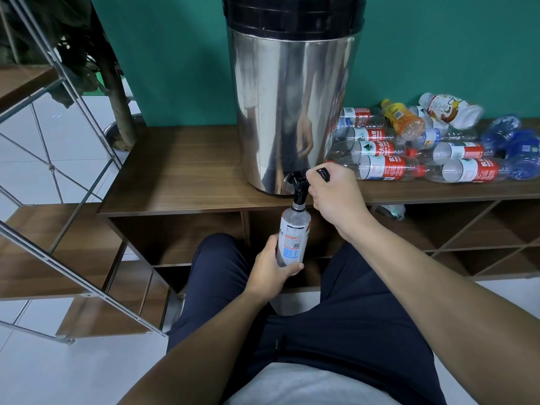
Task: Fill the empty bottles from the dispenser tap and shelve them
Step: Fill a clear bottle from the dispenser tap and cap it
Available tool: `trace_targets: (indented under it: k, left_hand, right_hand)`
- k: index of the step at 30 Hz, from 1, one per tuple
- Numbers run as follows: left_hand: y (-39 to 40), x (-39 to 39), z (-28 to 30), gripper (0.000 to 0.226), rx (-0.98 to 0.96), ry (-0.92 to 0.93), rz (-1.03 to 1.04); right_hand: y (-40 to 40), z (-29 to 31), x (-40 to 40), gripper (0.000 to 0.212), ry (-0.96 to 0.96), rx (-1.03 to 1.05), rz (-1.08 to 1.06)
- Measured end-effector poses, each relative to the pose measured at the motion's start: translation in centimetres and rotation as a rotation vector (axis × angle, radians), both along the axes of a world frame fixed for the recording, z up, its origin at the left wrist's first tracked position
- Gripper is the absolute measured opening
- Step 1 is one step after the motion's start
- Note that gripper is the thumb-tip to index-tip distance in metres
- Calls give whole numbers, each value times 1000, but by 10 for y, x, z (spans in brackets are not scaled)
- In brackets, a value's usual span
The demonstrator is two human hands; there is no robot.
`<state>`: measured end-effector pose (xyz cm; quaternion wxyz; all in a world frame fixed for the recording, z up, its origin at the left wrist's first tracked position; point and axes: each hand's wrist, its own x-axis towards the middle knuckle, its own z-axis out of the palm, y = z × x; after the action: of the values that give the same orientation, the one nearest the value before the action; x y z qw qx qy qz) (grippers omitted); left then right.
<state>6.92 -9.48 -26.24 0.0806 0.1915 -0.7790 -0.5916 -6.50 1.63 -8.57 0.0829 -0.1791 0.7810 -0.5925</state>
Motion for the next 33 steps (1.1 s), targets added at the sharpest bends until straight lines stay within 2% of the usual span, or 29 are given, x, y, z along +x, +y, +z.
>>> trace_targets:
  k: [4,6,20,22,25,28,30,33]
  left_hand:
    - [0,0,-2,74,5,1,7]
    - [0,-1,-2,75,9,2,7]
    - [1,0,0,76,-9,-1,1]
    - [0,-1,-1,77,-11,-2,3]
    - [-1,-1,-3,77,-15,-1,2]
    - [-2,-3,-6,75,-23,-7,2]
    - [-2,-3,-8,73,-15,-13,4]
    - [-4,-4,-9,70,-6,-30,15]
  right_hand:
    - [0,8,1,17,316,185,-22]
    - [-1,14,5,16,398,246,-21]
    - [0,19,10,17,470,265,30]
    - [2,18,11,21,434,215,67]
    - [11,17,15,28,286,35,161]
    - [22,10,7,39,229,-60,99]
    - [27,1,-6,39,246,-32,5]
    - [36,-19,-29,15,381,204,-58]
